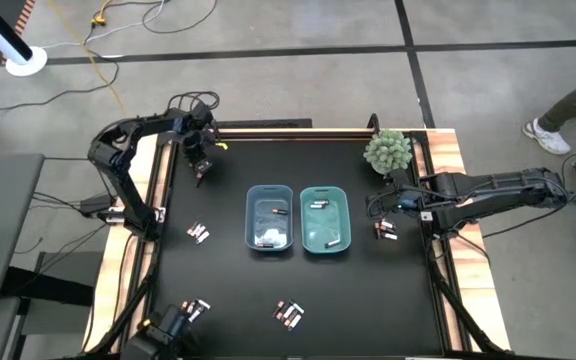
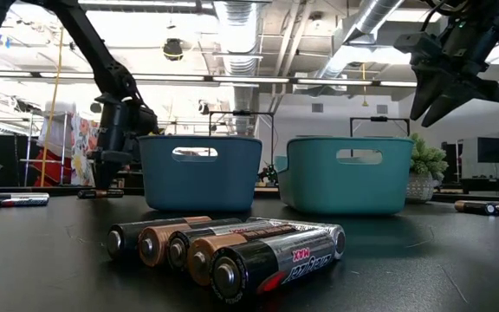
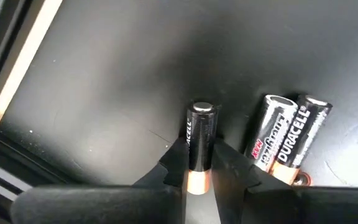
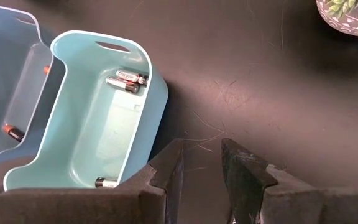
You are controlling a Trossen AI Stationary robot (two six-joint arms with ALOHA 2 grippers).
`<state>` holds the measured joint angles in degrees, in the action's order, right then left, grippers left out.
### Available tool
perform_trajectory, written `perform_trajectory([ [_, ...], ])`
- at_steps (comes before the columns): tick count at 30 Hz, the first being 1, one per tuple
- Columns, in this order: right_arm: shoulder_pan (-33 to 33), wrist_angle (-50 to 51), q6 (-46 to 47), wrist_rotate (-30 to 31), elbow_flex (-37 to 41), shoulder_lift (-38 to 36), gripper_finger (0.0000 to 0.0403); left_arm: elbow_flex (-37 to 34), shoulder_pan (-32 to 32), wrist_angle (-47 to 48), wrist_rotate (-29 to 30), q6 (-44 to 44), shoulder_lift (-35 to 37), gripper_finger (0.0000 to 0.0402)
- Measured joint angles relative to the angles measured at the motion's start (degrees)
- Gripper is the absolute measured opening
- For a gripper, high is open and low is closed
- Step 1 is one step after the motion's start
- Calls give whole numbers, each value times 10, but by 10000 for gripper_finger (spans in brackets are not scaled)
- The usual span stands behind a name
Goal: Sort batteries
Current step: Put the black battery into the blue bin
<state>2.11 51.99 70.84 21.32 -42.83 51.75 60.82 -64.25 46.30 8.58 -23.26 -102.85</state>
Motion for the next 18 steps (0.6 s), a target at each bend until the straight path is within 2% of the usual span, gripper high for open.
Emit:
perform_trajectory([
  [7, 0, -2, -20, 0, 0, 0, 127, 54, 1, 13, 5, 53, -6, 39],
  [10, 0, -2, -24, 0, 0, 0, 127, 82, 10, 47, 4, 73, -4, 39],
  [18, 0, -2, -54, 0, 0, 0, 127, 154, 87, 91, -34, 113, 33, 39],
])
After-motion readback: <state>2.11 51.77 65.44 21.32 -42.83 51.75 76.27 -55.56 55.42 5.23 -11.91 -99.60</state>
